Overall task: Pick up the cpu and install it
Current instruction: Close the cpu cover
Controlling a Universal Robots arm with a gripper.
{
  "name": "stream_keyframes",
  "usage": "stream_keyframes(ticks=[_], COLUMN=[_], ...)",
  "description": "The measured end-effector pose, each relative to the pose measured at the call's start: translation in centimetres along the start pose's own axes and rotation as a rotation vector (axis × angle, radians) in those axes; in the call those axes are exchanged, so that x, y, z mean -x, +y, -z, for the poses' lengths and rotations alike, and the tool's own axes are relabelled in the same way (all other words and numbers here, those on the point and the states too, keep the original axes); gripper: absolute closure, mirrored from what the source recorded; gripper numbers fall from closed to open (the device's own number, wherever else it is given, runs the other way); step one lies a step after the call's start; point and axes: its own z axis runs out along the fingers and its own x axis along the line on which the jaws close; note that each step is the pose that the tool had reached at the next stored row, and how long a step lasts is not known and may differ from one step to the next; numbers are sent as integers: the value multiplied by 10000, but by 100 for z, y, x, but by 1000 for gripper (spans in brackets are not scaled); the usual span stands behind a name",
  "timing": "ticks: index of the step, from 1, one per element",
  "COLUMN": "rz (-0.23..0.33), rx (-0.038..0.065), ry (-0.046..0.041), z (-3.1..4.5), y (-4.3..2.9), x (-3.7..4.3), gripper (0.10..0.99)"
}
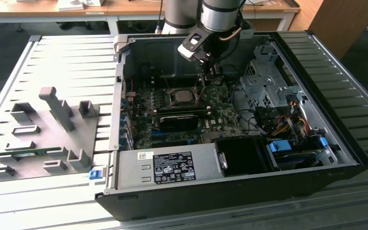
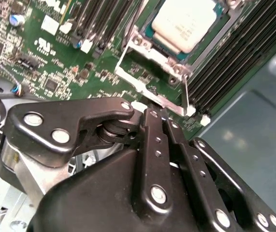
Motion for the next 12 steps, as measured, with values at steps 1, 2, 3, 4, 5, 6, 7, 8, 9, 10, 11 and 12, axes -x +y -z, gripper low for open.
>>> stream_keyframes(ticks=[1, 2, 3, 4, 5, 6, 7, 8, 9, 10, 11, 12], rz=[0, 1, 2, 0, 0, 0, 1, 1, 1, 1, 0, 0], rx=[0, -1, -1, -1, -1, -1, -1, -1, -1, -1, -1, -1], ry=[-1, -3, -3, -3, -3, -3, -3, -2, -3, -2, -2, -3], z=[-4, -8, -15, -21, -28, -35, -41, -46, -51, -57, -63, -69], y=[-21, -44, -67, -91, -111, -127, -138, -153, -172, -190, -210, -230], x=[-1, -2, -4, -5, -6, -7, -8, -9, -10, -11, -12, -13], gripper=[980, 980, 980, 980, 980, 980, 980, 980, 980, 980, 980, 980])
